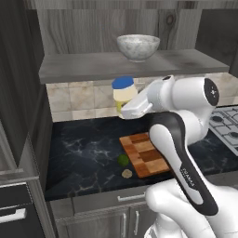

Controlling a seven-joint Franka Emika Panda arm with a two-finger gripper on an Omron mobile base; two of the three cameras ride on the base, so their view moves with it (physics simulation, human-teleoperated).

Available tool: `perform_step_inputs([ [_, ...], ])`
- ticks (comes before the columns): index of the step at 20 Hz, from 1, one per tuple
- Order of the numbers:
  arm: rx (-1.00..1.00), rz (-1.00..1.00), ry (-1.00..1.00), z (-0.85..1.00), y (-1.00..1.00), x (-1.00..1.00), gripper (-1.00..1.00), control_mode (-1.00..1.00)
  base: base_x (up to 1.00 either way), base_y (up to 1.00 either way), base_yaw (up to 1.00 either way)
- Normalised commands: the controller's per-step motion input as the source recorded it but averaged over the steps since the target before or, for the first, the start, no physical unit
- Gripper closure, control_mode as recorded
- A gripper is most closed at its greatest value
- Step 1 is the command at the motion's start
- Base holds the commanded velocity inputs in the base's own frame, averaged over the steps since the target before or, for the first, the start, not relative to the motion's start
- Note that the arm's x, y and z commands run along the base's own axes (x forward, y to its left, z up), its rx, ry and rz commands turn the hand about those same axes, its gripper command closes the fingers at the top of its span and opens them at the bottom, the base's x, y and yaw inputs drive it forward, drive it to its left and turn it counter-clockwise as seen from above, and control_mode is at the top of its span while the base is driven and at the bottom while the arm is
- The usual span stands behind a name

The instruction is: Open the cabinet. Place the bowl and condiment on the counter. Then place the lime and garlic on the cutting board.

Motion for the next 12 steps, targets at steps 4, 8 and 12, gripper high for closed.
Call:
perform_step_inputs([
  [4, -0.06, 0.05, 0.01, -0.37, 0.02, 0.05, 1.0, -1.0, 0.0, 0.0, 0.0],
  [8, -0.1, 0.04, 0.0, -0.37, 0.01, 0.05, 1.0, -1.0, 0.0, 0.0, 0.0],
  [12, -0.07, 0.03, 0.01, -0.4, 0.0, 0.05, 1.0, -1.0, 0.0, 0.0, 0.0],
])
